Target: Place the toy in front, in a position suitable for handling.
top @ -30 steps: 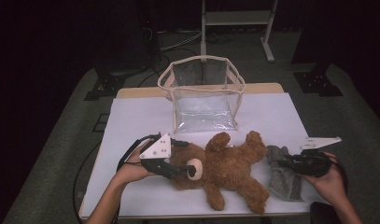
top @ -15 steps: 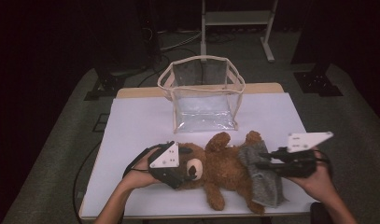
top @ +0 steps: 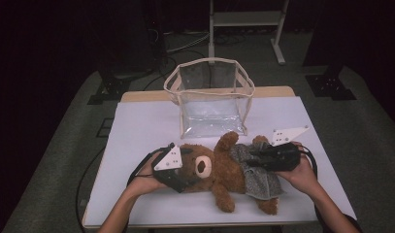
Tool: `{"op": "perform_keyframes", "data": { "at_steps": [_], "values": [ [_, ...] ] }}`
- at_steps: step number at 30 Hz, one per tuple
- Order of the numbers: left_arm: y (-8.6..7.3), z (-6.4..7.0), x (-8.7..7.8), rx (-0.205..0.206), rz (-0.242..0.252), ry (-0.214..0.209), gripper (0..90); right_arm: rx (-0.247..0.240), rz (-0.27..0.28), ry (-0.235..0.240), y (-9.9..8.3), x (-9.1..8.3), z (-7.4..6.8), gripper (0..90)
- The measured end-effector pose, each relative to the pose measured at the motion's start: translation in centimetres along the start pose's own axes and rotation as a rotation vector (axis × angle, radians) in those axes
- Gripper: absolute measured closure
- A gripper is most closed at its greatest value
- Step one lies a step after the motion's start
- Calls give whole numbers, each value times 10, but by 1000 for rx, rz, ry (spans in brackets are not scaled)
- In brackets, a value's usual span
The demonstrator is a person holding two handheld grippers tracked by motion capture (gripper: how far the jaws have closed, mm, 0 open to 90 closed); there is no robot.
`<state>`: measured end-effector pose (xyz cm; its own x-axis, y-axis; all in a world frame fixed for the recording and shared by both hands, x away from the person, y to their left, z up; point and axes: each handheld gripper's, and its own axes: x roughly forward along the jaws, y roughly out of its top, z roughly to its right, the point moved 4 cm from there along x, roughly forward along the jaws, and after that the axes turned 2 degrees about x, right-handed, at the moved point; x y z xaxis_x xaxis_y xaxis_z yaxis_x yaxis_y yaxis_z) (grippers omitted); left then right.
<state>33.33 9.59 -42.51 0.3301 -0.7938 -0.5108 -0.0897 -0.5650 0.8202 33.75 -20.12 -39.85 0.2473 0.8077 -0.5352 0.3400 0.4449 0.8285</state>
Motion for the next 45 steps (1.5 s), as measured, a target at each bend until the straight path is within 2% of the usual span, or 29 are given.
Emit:
{"op": "perform_keyframes", "data": {
  "at_steps": [4, 7, 9, 14, 16, 18, 20, 24, 27, 30, 34, 36, 38, 41, 45],
  "values": [
    [-3, -8, 11, -30, 26, -22, 0, 5, 0, -8, 0, 1, 6, 691],
    [-6, -10, 15, -58, 48, -44, 0, 26, 11, 6, -2, 2, 12, 691],
    [-6, -8, 17, -54, 43, -40, 0, 30, 17, 11, -2, 3, 14, 690],
    [-5, -1, 21, -13, 10, -30, 0, 38, 24, 27, -3, 3, 14, 689],
    [-4, 0, 18, -4, 0, -13, 127, 38, 27, 29, -3, 3, 13, 688],
    [-4, 2, 15, 11, -1, -32, 215, 46, 29, 34, -4, 2, 12, 687],
    [-4, 2, 11, 25, 4, -43, 259, 55, 36, 52, -4, 1, 11, 687],
    [-3, 3, 4, 25, 20, -82, 309, 57, 37, 74, -1, -1, 5, 685],
    [-2, 4, -1, 1, 34, -116, 328, 41, 30, 79, 3, -2, 0, 684],
    [3, 7, -9, -51, 64, -166, 335, 33, 34, 97, 7, -4, -5, 685],
    [7, 9, -11, -69, 15, -161, 324, 0, 30, 131, 16, 1, -16, 685],
    [6, 7, -7, -98, -14, -132, 293, -31, 19, 136, 22, 8, -23, 684],
    [3, 5, -3, -102, -58, -102, 252, -60, 4, 131, 27, 17, -28, 682],
    [-1, 2, -3, -123, -37, -82, 206, -89, -27, 110, 30, 25, -30, 682],
    [-3, 0, -5, -130, -5, -74, 166, -85, -23, 73, 23, 15, -24, 683]
  ]
}}
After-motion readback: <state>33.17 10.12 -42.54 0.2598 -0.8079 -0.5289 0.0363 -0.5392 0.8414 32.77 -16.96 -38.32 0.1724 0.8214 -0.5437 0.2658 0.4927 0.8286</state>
